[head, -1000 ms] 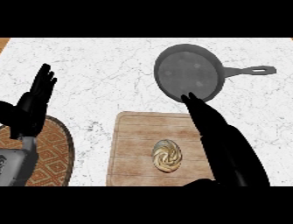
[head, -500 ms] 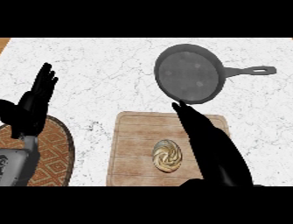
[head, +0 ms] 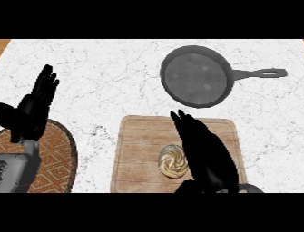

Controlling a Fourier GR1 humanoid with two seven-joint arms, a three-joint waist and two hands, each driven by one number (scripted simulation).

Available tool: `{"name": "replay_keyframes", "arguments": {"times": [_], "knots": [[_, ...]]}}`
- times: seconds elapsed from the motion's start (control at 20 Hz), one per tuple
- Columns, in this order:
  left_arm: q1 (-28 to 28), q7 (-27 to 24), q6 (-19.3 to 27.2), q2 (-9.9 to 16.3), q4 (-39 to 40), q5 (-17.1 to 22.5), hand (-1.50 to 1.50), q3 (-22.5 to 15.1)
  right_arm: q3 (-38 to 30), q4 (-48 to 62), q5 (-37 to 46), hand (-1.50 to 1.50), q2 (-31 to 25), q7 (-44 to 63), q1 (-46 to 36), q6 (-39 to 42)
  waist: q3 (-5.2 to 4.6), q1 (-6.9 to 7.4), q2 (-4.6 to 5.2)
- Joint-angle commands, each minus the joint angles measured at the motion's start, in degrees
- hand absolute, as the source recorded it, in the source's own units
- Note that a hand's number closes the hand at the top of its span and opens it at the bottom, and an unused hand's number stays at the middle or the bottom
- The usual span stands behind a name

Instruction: Pick the cupcake from the cutting board and place it in the pan

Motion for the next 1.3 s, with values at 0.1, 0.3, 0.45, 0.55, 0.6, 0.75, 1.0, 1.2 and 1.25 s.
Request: {"name": "replay_keyframes", "arguments": {"times": [0.1,0.3,0.45,0.55,0.6,0.75,1.0,1.2,1.25], "knots": [[-0.12,1.67,-0.02,-0.95,-1.50,-0.62,0.00,-0.48,1.60,1.71,1.43,-1.50,0.01,6.59,1.35,5.95,0.03,-0.25,-0.08],[1.66,1.57,-0.09,-0.97,-3.33,-0.74,0.00,0.20,1.39,4.72,1.75,-1.50,3.41,8.24,-0.03,7.36,0.03,0.04,-0.08],[-2.74,2.73,-2.22,0.28,0.35,0.30,0.00,2.23,-2.58,6.45,0.31,-1.50,4.98,7.23,-2.87,9.82,0.02,-0.18,0.05],[0.32,-0.83,-0.27,-2.04,0.21,-1.78,0.00,1.03,2.71,9.14,5.38,-1.50,7.72,6.90,-0.14,5.71,0.02,-0.12,0.02],[0.25,2.46,0.25,-1.78,-2.85,-2.82,0.00,-0.06,1.58,8.41,5.41,-1.50,6.76,5.91,0.51,6.77,0.05,-0.08,-0.04],[0.86,0.00,-2.49,-0.96,-0.44,-0.94,0.00,1.97,-0.13,13.04,5.24,-1.50,6.97,3.54,-0.32,8.35,0.03,0.04,0.03],[0.12,0.75,-1.30,-2.80,-1.12,-2.50,0.00,1.68,-1.90,15.01,6.52,-1.50,7.18,-0.54,2.37,8.61,0.05,-0.09,0.01],[1.06,-1.14,-3.57,-1.62,0.30,-1.52,0.00,3.80,-5.57,22.26,6.38,-1.50,9.88,-3.02,-1.18,10.17,0.04,0.14,0.08],[0.99,-2.15,-2.61,-3.26,1.19,-3.41,0.00,2.31,-4.92,17.88,6.30,-1.50,10.76,0.19,0.56,12.41,0.04,-0.09,0.02]]}}
